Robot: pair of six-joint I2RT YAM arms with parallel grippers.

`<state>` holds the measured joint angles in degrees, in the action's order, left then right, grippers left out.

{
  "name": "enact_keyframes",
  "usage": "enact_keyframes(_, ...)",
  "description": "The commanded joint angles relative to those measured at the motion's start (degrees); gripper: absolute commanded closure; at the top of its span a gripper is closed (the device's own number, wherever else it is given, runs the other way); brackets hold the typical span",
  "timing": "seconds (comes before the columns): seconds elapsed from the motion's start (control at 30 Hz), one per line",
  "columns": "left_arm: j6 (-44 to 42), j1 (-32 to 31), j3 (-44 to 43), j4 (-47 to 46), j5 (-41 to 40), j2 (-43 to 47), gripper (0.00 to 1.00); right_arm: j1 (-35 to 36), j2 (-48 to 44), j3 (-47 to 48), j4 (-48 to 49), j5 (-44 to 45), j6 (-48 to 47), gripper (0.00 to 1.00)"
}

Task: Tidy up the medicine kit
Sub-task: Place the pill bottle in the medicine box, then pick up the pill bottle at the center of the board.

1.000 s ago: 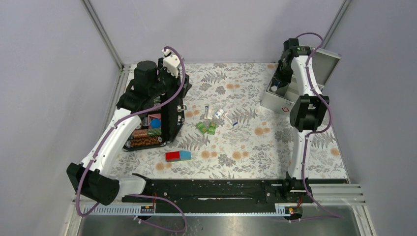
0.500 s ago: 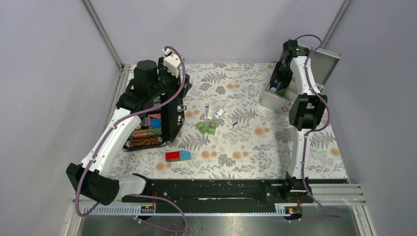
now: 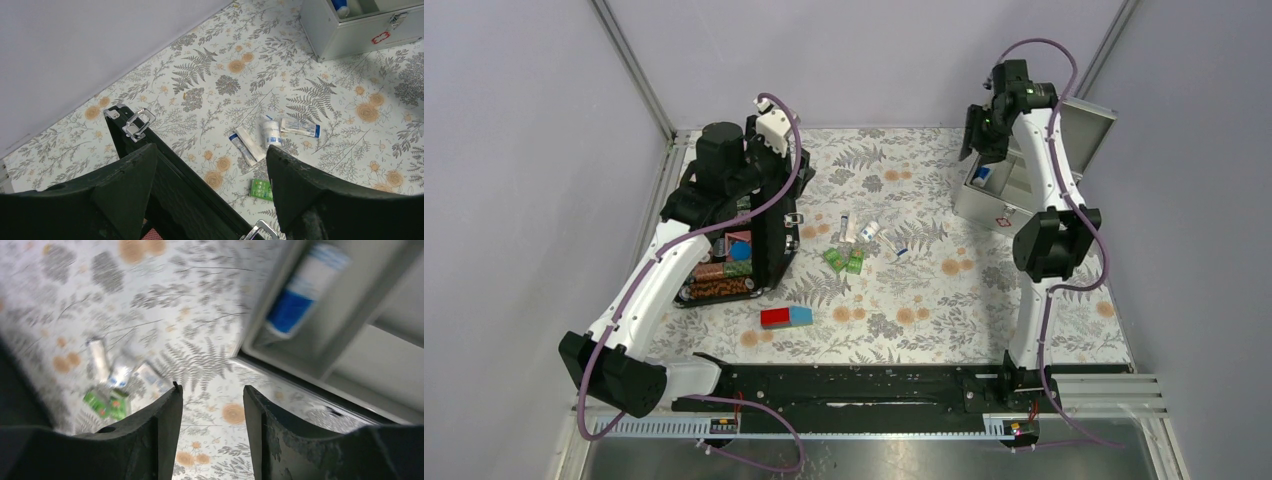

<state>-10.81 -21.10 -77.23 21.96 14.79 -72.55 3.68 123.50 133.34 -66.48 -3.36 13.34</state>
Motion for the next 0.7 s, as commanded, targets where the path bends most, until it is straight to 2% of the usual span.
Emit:
enact_keyframes(0.0,1.03,-0.17,-0.56,-4.88,0.31,0.92,0.20,4.34,-1.07,2.54,-1.46,-16.41,-10.40,0.45)
enact_keyframes(0.07,0.95,-0.09,-0.28,-4.90,0.07,1.21,0.20,7.02,0.15,3.34,-2.38,-21.88,-12.50,0.44)
enact_keyframes(0.13,0.75,-0.13,0.15,-4.95,-0.21,1.70,0.20,9.89,1.34,3.21,-1.80,-22.25,-10.64,0.44)
enact_keyframes(0.23,0.51,-0.17,0.88,-4.91,-0.38,2.74,0.20,13.99,3.70,2.42,-0.29,-20.43,-5.34,0.42)
enact_keyframes(0.37,0.07,0.01,1.24,-4.04,-0.69,3.54,0.20,18.22,7.60,0.25,0.64,-13.28,3.39,0.40)
enact_keyframes(0.67,-5.37,0.13,-0.50,1.94,-2.45,4.31,0.20,23.29,16.10,2.45,1.68,-9.63,11.54,0.36)
